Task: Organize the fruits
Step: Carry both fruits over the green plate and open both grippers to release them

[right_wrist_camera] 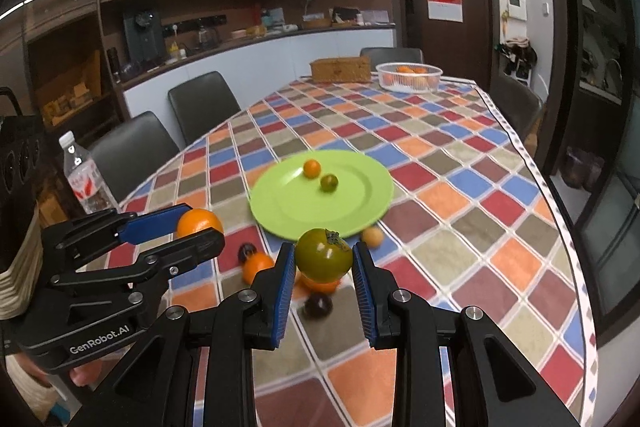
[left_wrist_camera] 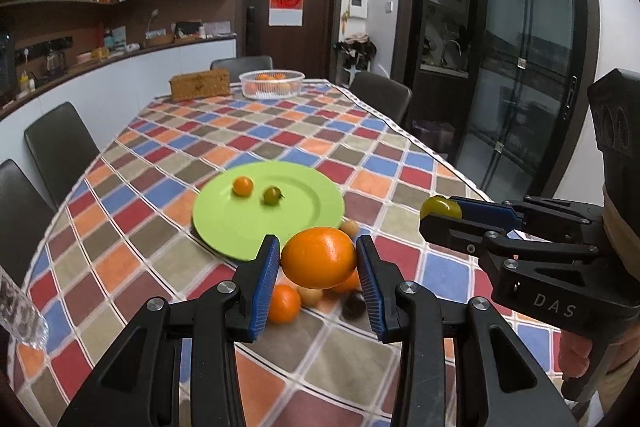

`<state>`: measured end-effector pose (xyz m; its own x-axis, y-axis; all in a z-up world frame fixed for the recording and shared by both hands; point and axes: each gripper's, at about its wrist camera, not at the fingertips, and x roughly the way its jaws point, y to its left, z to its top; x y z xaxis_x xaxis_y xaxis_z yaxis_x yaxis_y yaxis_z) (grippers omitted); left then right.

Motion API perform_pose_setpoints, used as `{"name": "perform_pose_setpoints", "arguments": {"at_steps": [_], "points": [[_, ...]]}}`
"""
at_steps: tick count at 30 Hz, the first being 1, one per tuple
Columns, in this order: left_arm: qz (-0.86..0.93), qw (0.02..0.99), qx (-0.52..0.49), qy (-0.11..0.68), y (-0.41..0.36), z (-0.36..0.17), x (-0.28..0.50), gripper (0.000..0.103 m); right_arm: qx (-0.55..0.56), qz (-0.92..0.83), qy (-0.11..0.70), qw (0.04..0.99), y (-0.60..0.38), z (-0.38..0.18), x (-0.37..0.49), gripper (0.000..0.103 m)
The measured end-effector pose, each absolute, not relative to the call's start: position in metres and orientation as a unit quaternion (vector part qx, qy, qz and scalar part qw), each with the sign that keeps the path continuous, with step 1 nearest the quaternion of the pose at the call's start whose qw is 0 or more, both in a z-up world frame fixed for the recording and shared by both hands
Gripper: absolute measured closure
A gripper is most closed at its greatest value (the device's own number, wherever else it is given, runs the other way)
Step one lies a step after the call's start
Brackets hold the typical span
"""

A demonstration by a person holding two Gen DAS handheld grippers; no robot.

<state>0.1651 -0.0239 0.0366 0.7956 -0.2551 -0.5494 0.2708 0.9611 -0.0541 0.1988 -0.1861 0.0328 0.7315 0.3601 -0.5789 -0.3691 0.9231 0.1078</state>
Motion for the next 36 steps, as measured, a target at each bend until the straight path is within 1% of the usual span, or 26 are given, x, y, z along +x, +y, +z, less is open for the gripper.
{"name": "perform_pose_setpoints", "arguments": {"at_steps": [10, 18, 23, 28, 36], "points": [[-0.129, 0.948, 0.015, 0.289, -0.002, 0.043, 0.209, 0.064, -0.013, 0.212, 0.305, 0.928, -0.164, 0.044, 0.239, 0.073], [-0.126, 0.944, 0.018, 0.303, 0.01, 0.042, 0.25, 0.064, -0.016, 0.211, 0.323, 0.923, -0.149, 0.041, 0.285, 0.073], [-0.132, 0.938, 0.023, 0.319, 0.014, 0.036, 0.281, 0.064, -0.024, 0.205, 0.34, 0.918, -0.142, 0.035, 0.318, 0.073], [-0.139, 0.929, 0.007, 0.344, 0.02, 0.027, 0.312, 0.064, -0.026, 0.198, 0.363, 0.91, -0.137, 0.024, 0.348, 0.073], [-0.132, 0.909, -0.02, 0.396, 0.028, -0.003, 0.362, 0.064, -0.021, 0.19, 0.406, 0.893, -0.132, 0.001, 0.395, 0.073]]}}
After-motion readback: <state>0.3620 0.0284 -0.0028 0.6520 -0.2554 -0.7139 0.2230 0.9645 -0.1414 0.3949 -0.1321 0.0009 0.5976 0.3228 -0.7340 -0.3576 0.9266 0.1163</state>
